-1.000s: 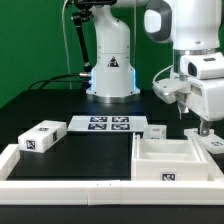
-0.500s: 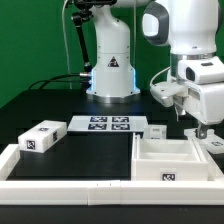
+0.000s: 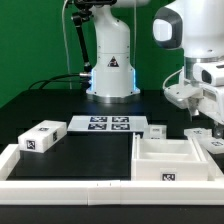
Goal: Assemble cabinet
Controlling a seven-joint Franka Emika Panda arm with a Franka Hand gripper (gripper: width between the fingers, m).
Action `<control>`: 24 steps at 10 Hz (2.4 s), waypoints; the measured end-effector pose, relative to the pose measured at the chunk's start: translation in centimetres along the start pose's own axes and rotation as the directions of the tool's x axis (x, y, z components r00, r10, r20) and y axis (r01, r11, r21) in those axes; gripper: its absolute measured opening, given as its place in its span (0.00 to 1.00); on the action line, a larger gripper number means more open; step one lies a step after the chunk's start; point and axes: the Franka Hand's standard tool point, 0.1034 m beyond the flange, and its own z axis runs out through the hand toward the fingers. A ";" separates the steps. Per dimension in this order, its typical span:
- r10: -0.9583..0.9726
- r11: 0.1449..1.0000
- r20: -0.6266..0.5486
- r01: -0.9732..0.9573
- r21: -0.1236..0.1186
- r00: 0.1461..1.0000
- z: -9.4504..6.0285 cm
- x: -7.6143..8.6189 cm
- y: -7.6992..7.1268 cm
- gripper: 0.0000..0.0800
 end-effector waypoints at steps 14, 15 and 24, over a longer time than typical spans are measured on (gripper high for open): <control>0.054 0.998 -0.013 -0.054 0.021 0.998 1.6 -0.1 -0.7 0.08; 0.068 0.997 -0.008 -0.067 0.025 0.998 1.3 -0.6 -0.7 0.08; 0.269 0.963 0.050 -0.268 -0.032 0.962 -4.4 -8.3 -0.9 0.09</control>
Offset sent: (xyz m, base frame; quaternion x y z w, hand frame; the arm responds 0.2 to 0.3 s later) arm -0.0038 0.0091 -0.0059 0.0054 0.0058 0.0009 1.0000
